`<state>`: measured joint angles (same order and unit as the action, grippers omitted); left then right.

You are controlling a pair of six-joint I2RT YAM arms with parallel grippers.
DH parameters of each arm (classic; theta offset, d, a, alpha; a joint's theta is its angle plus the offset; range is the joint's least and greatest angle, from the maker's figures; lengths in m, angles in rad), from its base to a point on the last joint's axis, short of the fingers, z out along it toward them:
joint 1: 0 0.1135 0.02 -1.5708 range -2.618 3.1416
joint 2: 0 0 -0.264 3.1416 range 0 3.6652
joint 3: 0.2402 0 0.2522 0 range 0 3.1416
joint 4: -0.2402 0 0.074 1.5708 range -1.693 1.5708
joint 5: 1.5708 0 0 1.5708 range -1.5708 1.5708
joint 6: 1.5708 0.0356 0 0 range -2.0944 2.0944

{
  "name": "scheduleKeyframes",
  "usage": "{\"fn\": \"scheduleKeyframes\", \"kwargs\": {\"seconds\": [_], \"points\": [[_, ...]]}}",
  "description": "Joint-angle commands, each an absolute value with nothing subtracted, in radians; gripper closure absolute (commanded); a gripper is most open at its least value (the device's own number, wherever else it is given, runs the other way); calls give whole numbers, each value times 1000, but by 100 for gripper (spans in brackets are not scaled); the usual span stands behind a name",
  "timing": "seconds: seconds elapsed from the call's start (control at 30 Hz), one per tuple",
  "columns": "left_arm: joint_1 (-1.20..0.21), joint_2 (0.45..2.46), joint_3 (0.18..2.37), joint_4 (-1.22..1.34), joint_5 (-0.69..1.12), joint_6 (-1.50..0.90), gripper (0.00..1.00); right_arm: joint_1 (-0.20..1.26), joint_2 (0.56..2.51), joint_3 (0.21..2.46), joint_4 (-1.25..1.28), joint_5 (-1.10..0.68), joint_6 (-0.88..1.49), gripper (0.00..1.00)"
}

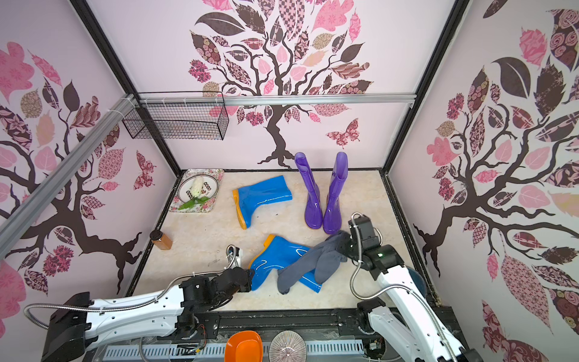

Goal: Wipe the rubber boots with a cloth
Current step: Wipe the dirt off the rubber boot.

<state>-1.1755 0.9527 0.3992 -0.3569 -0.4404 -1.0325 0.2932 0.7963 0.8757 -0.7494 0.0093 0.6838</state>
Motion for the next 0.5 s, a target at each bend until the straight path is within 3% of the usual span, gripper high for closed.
{"fn": "scheduleKeyframes", "kwargs": {"seconds": [0.0, 0.17, 0.27, 0.33, 0.4, 0.47], "points": [[-1130, 992, 348, -542, -497, -1028, 100, 290, 753, 1079, -838, 76, 638, 100], [-1123, 1020, 397, -568, -487, -987, 100, 290, 809, 1155, -836, -241, 620, 100], [-1124, 1008, 416, -589, -498, -975, 100, 290, 759, 1148, -786, -294, 604, 100], [-1124, 990, 433, -604, -511, -952, 87, 289, 755, 1167, -807, -271, 570, 100], [-1122, 976, 456, -618, -529, -923, 87, 291, 763, 1128, -808, -241, 563, 100], [-1121, 980, 468, -612, -532, -898, 87, 291, 793, 1026, -734, -364, 587, 100]]}}
